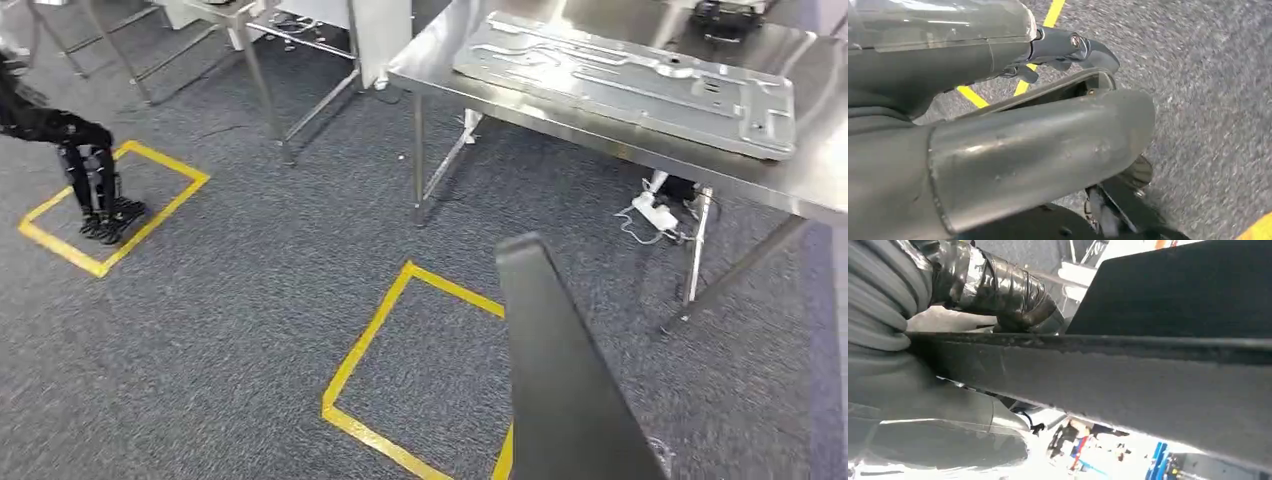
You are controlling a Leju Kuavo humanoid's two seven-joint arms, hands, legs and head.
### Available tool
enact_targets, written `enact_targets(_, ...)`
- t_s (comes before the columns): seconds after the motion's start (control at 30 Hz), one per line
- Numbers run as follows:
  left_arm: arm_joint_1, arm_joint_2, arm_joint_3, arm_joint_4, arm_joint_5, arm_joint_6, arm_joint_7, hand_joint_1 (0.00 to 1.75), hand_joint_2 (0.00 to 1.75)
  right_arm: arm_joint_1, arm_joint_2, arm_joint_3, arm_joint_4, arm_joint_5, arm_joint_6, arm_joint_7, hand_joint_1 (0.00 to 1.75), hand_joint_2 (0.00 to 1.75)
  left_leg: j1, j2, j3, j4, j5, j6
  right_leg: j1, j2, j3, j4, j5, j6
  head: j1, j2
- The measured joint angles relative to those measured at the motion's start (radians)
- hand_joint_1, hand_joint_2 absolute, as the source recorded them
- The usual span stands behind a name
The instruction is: Take the parts from the cabinet and place them on the table.
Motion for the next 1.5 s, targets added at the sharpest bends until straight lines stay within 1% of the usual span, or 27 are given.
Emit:
enact_targets(0.07,0.0,0.001,0.0,0.0,0.0,0.0,0.003,0.0,0.0,-0.006,-0.011,0.016,0.006,0.0,-0.014,0.013,1.75,1.75,0.0,-0.004,0.042,-0.117,0.092,0.004,-0.001,0.032,0.004,0.005,-0.003,0.004,0.0,0.0)
enact_targets(0.1,-0.001,0.003,0.0,0.0,0.0,-0.002,0.006,0.0,0.0,-0.012,-0.017,0.025,0.009,0.009,-0.031,0.028,1.75,1.75,0.001,-0.023,0.081,-0.213,0.146,0.006,-0.002,0.045,0.006,0.009,-0.006,0.008,0.0,0.0)
enact_targets(0.13,0.0,0.006,-0.001,0.0,0.0,-0.004,0.008,0.0,0.0,-0.019,-0.024,0.034,0.013,0.019,-0.052,0.053,1.75,1.75,0.004,-0.071,0.104,-0.279,0.163,0.011,-0.003,0.055,0.005,0.013,-0.009,0.011,0.0,0.0)
enact_targets(0.17,0.001,0.006,-0.002,0.0,0.0,-0.009,0.011,0.0,0.0,-0.031,-0.036,0.044,0.019,0.029,-0.077,0.086,1.75,1.75,0.006,-0.089,0.108,-0.301,0.152,0.014,0.004,0.061,0.0,0.023,-0.013,0.019,0.0,0.0)
enact_targets(0.27,-0.01,0.007,-0.009,0.0,0.0,-0.021,0.015,0.0,0.0,-0.055,-0.067,0.064,0.041,0.103,-0.155,0.191,1.75,1.75,-0.004,-0.073,0.107,-0.297,0.148,0.031,-0.003,0.082,-0.006,0.01,-0.012,0.04,0.0,0.0)
enact_targets(0.3,-0.011,0.005,-0.012,0.0,0.0,-0.024,0.016,0.0,0.0,-0.063,-0.077,0.067,0.048,0.119,-0.168,0.209,1.75,1.75,0.007,-0.064,0.115,-0.308,0.154,0.041,-0.002,0.082,-0.005,0.014,-0.014,0.045,0.0,0.0)
enact_targets(0.37,-0.008,0.006,-0.019,0.0,0.0,-0.032,0.015,0.0,0.0,-0.086,-0.098,0.074,0.061,0.152,-0.195,0.246,1.75,1.75,0.007,-0.053,0.127,-0.318,0.148,0.055,-0.001,-0.003,-0.04,0.085,-0.045,0.052,0.003,0.0)
enact_targets(0.43,-0.001,0.01,-0.025,0.0,0.0,-0.039,0.016,0.0,0.0,-0.117,-0.123,0.08,0.082,0.194,-0.219,0.289,1.75,1.75,0.005,-0.036,0.134,-0.318,0.141,0.058,-0.007,-0.027,-0.126,0.234,-0.106,0.062,0.002,0.0)
enact_targets(0.5,0.001,0.013,-0.028,0.0,0.0,-0.041,0.017,0.0,0.0,-0.132,-0.14,0.08,0.098,0.213,-0.23,0.308,1.75,1.75,0.004,-0.025,0.146,-0.317,0.13,0.057,-0.013,-0.031,-0.181,0.309,-0.104,0.069,0.002,0.0)
enact_targets(0.53,0.001,0.013,-0.031,0.0,0.0,-0.042,0.017,0.0,0.0,-0.137,-0.147,0.08,0.104,0.216,-0.232,0.313,1.75,1.75,0.004,-0.022,0.157,-0.317,0.122,0.054,-0.016,-0.033,-0.175,0.278,-0.064,0.07,0.003,0.0)
enact_targets(0.6,0.001,0.013,-0.034,0.0,0.0,-0.042,0.017,0.0,0.0,-0.145,-0.156,0.08,0.111,0.232,-0.237,0.325,1.75,1.75,0.005,-0.019,0.185,-0.317,0.103,0.049,-0.018,-0.035,-0.108,0.117,0.048,0.066,0.003,0.0)
enact_targets(0.63,0.002,0.013,-0.035,0.0,-0.001,-0.042,0.017,0.0,0.0,-0.153,-0.161,0.081,0.114,0.254,-0.24,0.343,1.75,1.75,0.005,-0.016,0.191,-0.319,0.093,0.046,-0.016,-0.039,-0.081,0.054,0.066,0.06,0.003,0.0)
enact_targets(0.7,-0.002,0.014,-0.044,0.0,-0.003,-0.043,0.02,0.0,0.0,-0.178,-0.173,0.08,0.126,0.315,-0.249,0.391,1.75,1.75,0.002,-0.013,0.197,-0.32,0.08,0.028,-0.003,-0.04,-0.062,0.038,0.023,0.047,0.002,0.0)
enact_targets(0.77,-0.005,0.014,-0.051,0.0,-0.005,-0.045,0.026,0.0,0.0,-0.205,-0.187,0.074,0.139,0.358,-0.248,0.432,1.75,1.75,0.005,-0.009,0.211,-0.332,0.071,0.017,0.002,-0.037,-0.06,0.042,0.009,0.037,0.002,0.0)
enact_targets(0.83,-0.018,0.016,-0.057,0.0,-0.006,-0.048,0.031,0.0,0.0,-0.238,-0.201,0.058,0.15,0.388,-0.237,0.475,1.75,1.75,0.009,-0.007,0.238,-0.335,0.058,0.007,-0.01,-0.034,-0.022,0.015,-0.002,0.026,0.001,0.0)
enact_targets(0.87,-0.021,0.018,-0.061,0.0,-0.007,-0.05,0.031,0.0,0.0,-0.259,-0.208,0.048,0.156,0.397,-0.227,0.49,1.75,1.75,0.007,-0.007,0.217,-0.282,0.052,0.005,-0.01,-0.036,-0.002,0.003,-0.011,0.014,0.002,0.0)
enact_targets(0.97,-0.021,0.018,-0.073,0.0,-0.008,-0.053,0.039,0.0,0.0,-0.31,-0.233,0.01,0.185,0.406,-0.201,0.518,1.75,1.75,0.007,-0.008,0.036,-0.029,-0.006,-0.005,-0.009,-0.037,0.041,-0.006,-0.042,0.008,0.002,0.0)
enact_targets(1.0,-0.018,0.018,-0.076,0.0,-0.008,-0.054,0.042,0.0,0.0,-0.321,-0.242,-0.006,0.196,0.409,-0.198,0.525,1.75,1.75,0.007,-0.007,-0.021,0.019,0.011,-0.006,-0.009,-0.034,0.061,-0.006,-0.058,0.009,0.002,0.0)
enact_targets(1.03,-0.014,0.018,-0.077,0.0,-0.008,-0.055,0.044,0.0,0.0,-0.327,-0.249,-0.021,0.203,0.41,-0.196,0.528,1.75,1.75,0.007,-0.007,-0.05,0.011,0.056,-0.006,-0.009,-0.031,0.08,-0.006,-0.073,0.01,0.002,0.0)
enact_targets(1.13,-0.006,0.026,-0.084,0.0,-0.008,-0.056,0.044,0.0,0.0,-0.347,-0.261,-0.047,0.217,0.41,-0.195,0.533,1.75,1.75,0.005,-0.007,-0.044,-0.21,0.278,0.008,-0.01,-0.024,0.151,-0.006,-0.128,0.02,0.002,0.0)
enact_targets(1.17,0.0,0.031,-0.085,0.0,-0.008,-0.056,0.046,0.0,0.0,-0.352,-0.262,-0.052,0.224,0.41,-0.195,0.533,1.75,1.75,-0.006,-0.009,-0.039,-0.176,0.258,0.015,-0.009,-0.023,0.154,-0.016,-0.137,0.027,0.003,0.0)
enact_targets(1.27,-0.009,0.031,-0.093,0.0,-0.008,-0.058,0.045,0.0,0.0,-0.361,-0.271,-0.063,0.233,0.41,-0.194,0.536,1.75,1.75,-0.013,-0.009,0.01,-0.254,0.202,0.04,-0.008,-0.025,0.18,-0.035,-0.14,0.05,-0.001,0.0)
enact_targets(1.33,-0.007,0.03,-0.095,0.0,-0.008,-0.059,0.045,0.0,0.0,-0.366,-0.278,-0.068,0.235,0.41,-0.195,0.536,1.75,1.75,-0.002,-0.013,0.049,-0.293,0.195,0.051,-0.009,-0.026,0.143,0.034,-0.092,0.06,-0.001,0.0)
enact_targets(1.37,-0.005,0.03,-0.097,0.0,-0.008,-0.059,0.045,0.0,0.0,-0.367,-0.283,-0.073,0.235,0.411,-0.194,0.536,1.75,1.75,-0.001,-0.011,0.072,-0.309,0.19,0.058,-0.01,-0.029,0.109,0.102,-0.067,0.065,0.0,0.0)
enact_targets(1.4,-0.005,0.03,-0.098,0.0,-0.008,-0.059,0.045,0.0,0.0,-0.368,-0.284,-0.079,0.237,0.41,-0.193,0.536,1.75,1.75,-0.001,-0.012,0.096,-0.326,0.186,0.063,-0.011,-0.03,0.054,0.175,-0.067,0.065,-0.001,0.0)
enact_targets(1.43,-0.005,0.03,-0.099,0.0,-0.008,-0.059,0.045,0.0,0.0,-0.367,-0.285,-0.084,0.239,0.41,-0.192,0.537,1.75,1.75,-0.001,-0.013,0.117,-0.34,0.178,0.064,-0.011,-0.03,0.004,0.226,-0.091,0.066,0.001,0.0)
enact_targets(1.5,-0.004,0.03,-0.1,0.0,-0.008,-0.06,0.045,0.0,0.0,-0.365,-0.288,-0.094,0.244,0.411,-0.192,0.538,1.75,1.75,-0.001,-0.017,0.168,-0.362,0.157,0.061,-0.011,-0.03,-0.075,0.263,-0.183,0.069,0.001,0.0)
